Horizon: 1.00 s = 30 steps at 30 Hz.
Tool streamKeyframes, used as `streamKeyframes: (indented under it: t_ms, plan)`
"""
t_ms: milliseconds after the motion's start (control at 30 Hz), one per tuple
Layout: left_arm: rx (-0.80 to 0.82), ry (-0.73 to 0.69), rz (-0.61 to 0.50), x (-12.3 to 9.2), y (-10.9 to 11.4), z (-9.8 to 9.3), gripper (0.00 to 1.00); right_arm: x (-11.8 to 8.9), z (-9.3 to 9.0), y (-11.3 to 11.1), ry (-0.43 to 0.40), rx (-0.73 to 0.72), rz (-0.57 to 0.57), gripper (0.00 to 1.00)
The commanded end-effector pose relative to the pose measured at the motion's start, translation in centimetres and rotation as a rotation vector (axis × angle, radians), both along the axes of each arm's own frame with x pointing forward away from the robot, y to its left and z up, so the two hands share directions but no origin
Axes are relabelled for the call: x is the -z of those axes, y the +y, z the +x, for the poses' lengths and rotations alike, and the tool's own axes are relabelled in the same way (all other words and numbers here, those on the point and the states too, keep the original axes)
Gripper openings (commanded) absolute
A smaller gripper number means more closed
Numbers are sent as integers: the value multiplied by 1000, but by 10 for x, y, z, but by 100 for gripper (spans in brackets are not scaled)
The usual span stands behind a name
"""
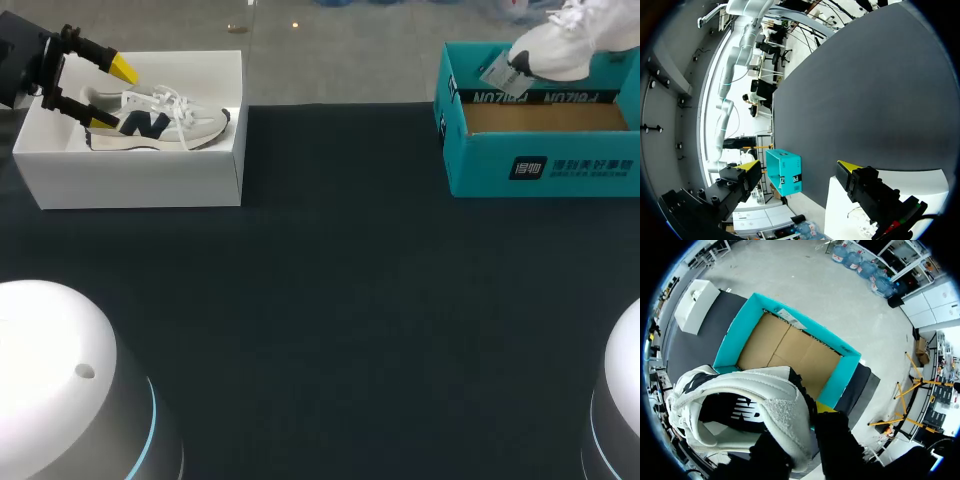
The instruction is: Take the shoe out of the shoebox, open the shoe tongue, remove and reinsert the insole, then place the shoe into the shoebox
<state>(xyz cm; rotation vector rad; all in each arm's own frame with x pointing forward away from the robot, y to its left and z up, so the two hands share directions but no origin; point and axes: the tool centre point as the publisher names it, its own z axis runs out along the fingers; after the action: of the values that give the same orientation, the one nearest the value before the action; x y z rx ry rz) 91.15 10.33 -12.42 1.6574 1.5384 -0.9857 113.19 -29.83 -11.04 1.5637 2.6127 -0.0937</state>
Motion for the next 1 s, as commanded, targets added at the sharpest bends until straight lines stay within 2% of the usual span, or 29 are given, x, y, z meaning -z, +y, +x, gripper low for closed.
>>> streamKeyframes:
  t_ms: [33,233,433,700,1000]
  plan:
    - [0,0,3,0,0,-1,100,-4,7,-2,21,73,34,0]
    - [0,0,3,0,0,-1,100,2,-5,-23,-57,290,51,0]
    - [0,0,3,0,0,-1,100,11,-19,-45,-76,429,67,0]
    - [0,0,3,0,0,-1,100,20,-37,-45,-131,454,-23,0]
    - [0,0,3,0,0,-1,100,18,-47,-56,-160,536,6,0]
